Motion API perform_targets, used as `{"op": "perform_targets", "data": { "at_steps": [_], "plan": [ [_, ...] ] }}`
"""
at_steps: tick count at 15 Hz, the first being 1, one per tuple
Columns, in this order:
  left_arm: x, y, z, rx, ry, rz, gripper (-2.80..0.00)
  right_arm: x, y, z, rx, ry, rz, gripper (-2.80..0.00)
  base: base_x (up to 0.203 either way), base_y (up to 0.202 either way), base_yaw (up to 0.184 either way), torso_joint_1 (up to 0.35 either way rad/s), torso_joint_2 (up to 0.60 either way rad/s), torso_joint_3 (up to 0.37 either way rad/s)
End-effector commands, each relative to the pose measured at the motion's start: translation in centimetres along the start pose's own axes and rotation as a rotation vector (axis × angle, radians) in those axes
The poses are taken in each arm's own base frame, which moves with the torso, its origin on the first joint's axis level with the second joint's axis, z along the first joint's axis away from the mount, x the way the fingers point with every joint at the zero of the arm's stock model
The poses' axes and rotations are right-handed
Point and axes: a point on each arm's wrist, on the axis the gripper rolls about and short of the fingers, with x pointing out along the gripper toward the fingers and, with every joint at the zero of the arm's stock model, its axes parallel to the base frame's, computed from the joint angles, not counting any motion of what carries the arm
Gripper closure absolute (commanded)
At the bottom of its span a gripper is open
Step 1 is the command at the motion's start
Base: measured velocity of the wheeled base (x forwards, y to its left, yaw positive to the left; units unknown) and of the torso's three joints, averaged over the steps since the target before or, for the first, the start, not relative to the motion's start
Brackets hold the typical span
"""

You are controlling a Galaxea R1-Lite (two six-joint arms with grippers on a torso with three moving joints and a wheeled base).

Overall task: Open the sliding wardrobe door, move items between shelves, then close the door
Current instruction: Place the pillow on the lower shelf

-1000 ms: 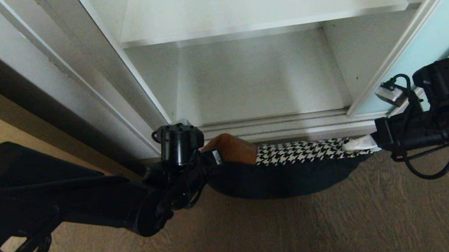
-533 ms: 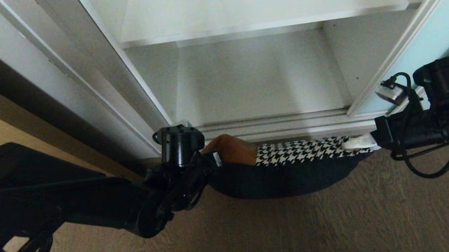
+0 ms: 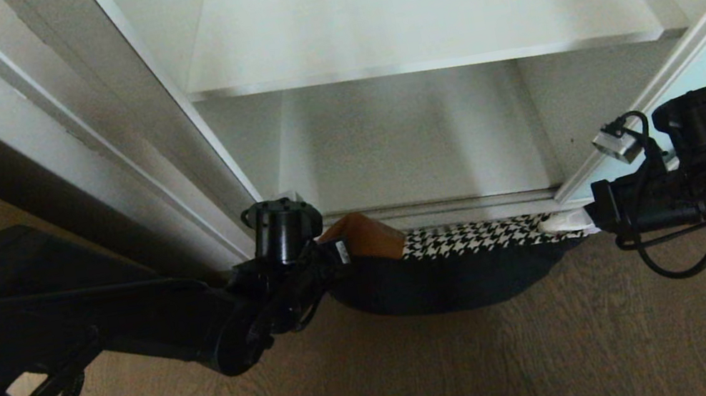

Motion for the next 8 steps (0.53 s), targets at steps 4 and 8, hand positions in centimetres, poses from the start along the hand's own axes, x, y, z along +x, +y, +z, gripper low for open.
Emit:
{"op": "perform_targets", "data": {
  "at_steps": [4, 8],
  "plan": [
    [-0.07, -0.07, -0.14, 0.000, 0.002, -0.001, 0.00, -0.05, 0.12, 0.10, -0.003, -0.003, 0.006, 0.00, 0.196, 0.000, -0.001, 0.001, 0.00, 0.000],
    [-0.69, -0.81, -0.18, 0.006, 0.000, -0.020, 0.00, -0.03, 0.23, 0.28, -0.009, -0.007, 0.008, 0.00, 0.196, 0.000, 0.000, 0.002, 0.00, 0.000]
  ]
}}
